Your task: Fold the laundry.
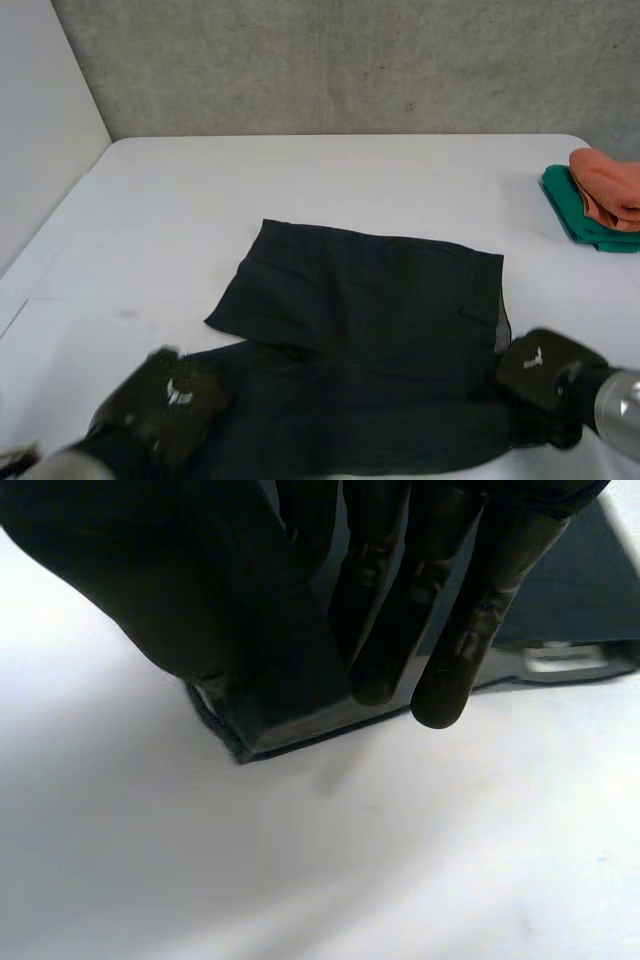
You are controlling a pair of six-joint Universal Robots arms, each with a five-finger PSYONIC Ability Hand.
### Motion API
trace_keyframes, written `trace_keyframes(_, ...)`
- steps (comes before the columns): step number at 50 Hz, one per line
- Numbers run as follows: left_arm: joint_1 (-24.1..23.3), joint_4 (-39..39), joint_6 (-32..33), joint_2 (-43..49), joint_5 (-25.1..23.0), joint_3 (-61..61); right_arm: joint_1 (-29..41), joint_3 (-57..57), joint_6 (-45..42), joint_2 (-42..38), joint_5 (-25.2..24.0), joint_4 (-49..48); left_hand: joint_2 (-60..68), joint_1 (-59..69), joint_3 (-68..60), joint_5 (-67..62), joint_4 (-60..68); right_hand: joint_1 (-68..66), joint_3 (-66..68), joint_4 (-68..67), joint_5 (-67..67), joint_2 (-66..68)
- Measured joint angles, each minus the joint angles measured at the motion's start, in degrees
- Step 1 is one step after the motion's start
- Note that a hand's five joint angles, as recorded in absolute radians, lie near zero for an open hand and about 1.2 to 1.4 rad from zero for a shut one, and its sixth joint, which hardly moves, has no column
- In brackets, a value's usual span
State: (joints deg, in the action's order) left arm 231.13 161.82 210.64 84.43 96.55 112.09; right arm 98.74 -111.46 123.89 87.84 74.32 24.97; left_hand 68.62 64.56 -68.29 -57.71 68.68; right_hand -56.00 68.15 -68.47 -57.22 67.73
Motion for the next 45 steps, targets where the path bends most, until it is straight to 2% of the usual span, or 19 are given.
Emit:
trace_keyframes(4, 0.2, 5.8, 0.1, 3.8, 0.0, -3.1, 0.0, 2.5, 3.4, -1.9, -0.2, -2.6, 0.0, 0.0, 0.0, 0.0, 0.0, 0.0, 0.0, 0.0, 0.0, 0.0)
trace_keyframes(5, 0.6, 11.4, 0.1, 7.8, 0.0, -6.3, 0.6, 5.4, 7.0, -4.6, -0.1, -5.4, 0.0, 0.3, 0.0, -0.4, 0.0, 0.0, 0.0, 0.0, 0.0, 0.0)
trace_keyframes(8, 1.1, 15.9, 0.3, 11.6, 0.1, -9.3, 1.4, 7.7, 9.2, -6.7, 0.2, -7.4, 0.0, 0.5, 0.0, -0.4, 0.0, 0.0, 0.0, 0.0, 0.0, 0.0)
trace_keyframes(9, 1.6, 20.0, 0.5, 15.4, 0.1, -12.4, 2.3, 9.9, 10.8, -8.8, 0.8, -9.0, 0.0, 0.5, 0.0, -0.4, 0.0, 0.0, 0.0, 0.0, 0.0, 0.0)
trace_keyframes(10, 1.6, 20.0, 0.5, 15.4, 0.1, -12.4, 2.3, 9.9, 10.8, -8.8, 0.8, -9.0, 0.0, 0.5, 0.0, -0.4, 0.0, 0.0, 0.0, 0.0, 0.0, 0.0)
trace_keyframes(13, 2.9, 27.9, 2.2, 26.4, 0.1, -22.5, 4.2, 15.7, 12.7, -14.5, 4.3, -12.9, 0.0, 0.5, 0.0, -0.4, 0.0, 0.0, 0.0, 0.0, 0.0, 0.0)
trace_keyframes(14, 2.9, 27.9, 2.2, 26.4, 0.1, -22.5, 4.2, 15.7, 12.7, -14.5, 4.3, -12.9, 0.0, 0.5, 0.0, -0.4, 0.0, 0.0, 0.0, 0.0, 0.0, 0.0)
trace_keyframes(20, 4.4, 33.6, 7.0, 42.3, -0.1, -38.6, 6.6, 24.6, 12.9, -22.8, 10.2, -17.9, 0.1, 0.6, -0.1, -0.4, 0.2, 0.0, 0.0, 0.0, 0.0, 0.0)
trace_keyframes(22, 4.4, 33.6, 7.0, 42.3, -0.1, -38.6, 6.6, 24.6, 12.9, -22.8, 10.2, -17.9, 0.1, 0.6, -0.1, -0.4, 0.2, 0.0, 0.0, 0.0, 0.0, 0.0)
trace_keyframes(24, 5.3, 36.5, 10.0, 51.6, -0.2, -48.5, 7.7, 31.3, 12.7, -28.9, 12.4, -20.4, 0.1, 0.6, -0.1, -0.4, 0.2, 0.0, 0.0, 0.0, 0.0, 0.0)
trace_keyframes(32, 6.0, 41.1, 11.6, 62.9, -0.7, -61.0, 9.0, 44.4, 13.2, -40.0, 16.2, -22.8, 0.1, 0.6, -0.1, -0.4, 0.2, 0.0, -0.1, 0.2, 0.0, -0.1)
trace_keyframes(33, 6.1, 41.8, 11.6, 64.8, -1.1, -62.9, 9.1, 46.9, 13.3, -42.0, 17.0, -23.0, -1.6, -0.5, 1.5, 0.6, -0.9, 3.0, -4.0, 4.2, 3.6, -3.7)
trace_keyframes(34, 6.2, 42.2, 11.5, 65.9, -1.6, -63.9, 9.2, 48.6, 13.4, -43.3, 17.5, -23.2, -9.5, -8.3, 8.3, 7.8, -8.4, 15.1, -16.8, 16.9, 15.3, -17.8)
trace_keyframes(35, 6.2, 42.4, 11.5, 66.3, -1.8, -64.2, 9.2, 49.4, 13.4, -44.0, 17.7, -23.4, -19.8, -18.9, 18.5, 17.9, -18.7, 15.1, -16.8, 16.9, 15.3, -17.8)
trace_keyframes(36, 6.2, 42.6, 11.4, 66.7, -2.1, -64.5, 9.2, 50.0, 13.5, -44.4, 18.0, -23.5, -19.8, -18.9, 18.5, 17.9, -18.7, 25.9, -29.7, 28.5, 26.4, -29.8)
trace_keyframes(37, 6.2, 42.8, 11.3, 67.1, -2.5, -64.7, 9.3, 51.0, 13.6, -45.1, 18.4, -23.8, -36.1, -36.6, 34.3, 33.9, -20.8, 25.9, -29.7, 28.5, 26.4, -29.8)
trace_keyframes(38, 6.2, 43.2, 11.1, 67.4, -2.9, -64.8, 9.3, 51.9, 13.7, -45.7, 19.0, -24.2, -42.8, -44.4, 42.0, 42.1, -20.8, 25.9, -29.7, 28.5, 26.4, -29.8)
trace_keyframes(39, 6.1, 43.9, 10.8, 67.5, -3.4, -64.5, 9.2, 52.9, 14.1, -46.1, 19.9, -25.4, -53.6, -52.2, 52.8, 52.3, -20.8, 44.0, -54.3, 53.9, 51.9, -54.0)
trace_keyframes(45, 5.5, 47.8, 9.2, 63.3, -4.0, -59.9, 8.7, 52.3, 17.8, -41.2, 23.5, -31.9, -56.8, -53.1, 55.9, 55.0, -20.8, 44.2, -55.6, 54.7, 53.5, -54.8)
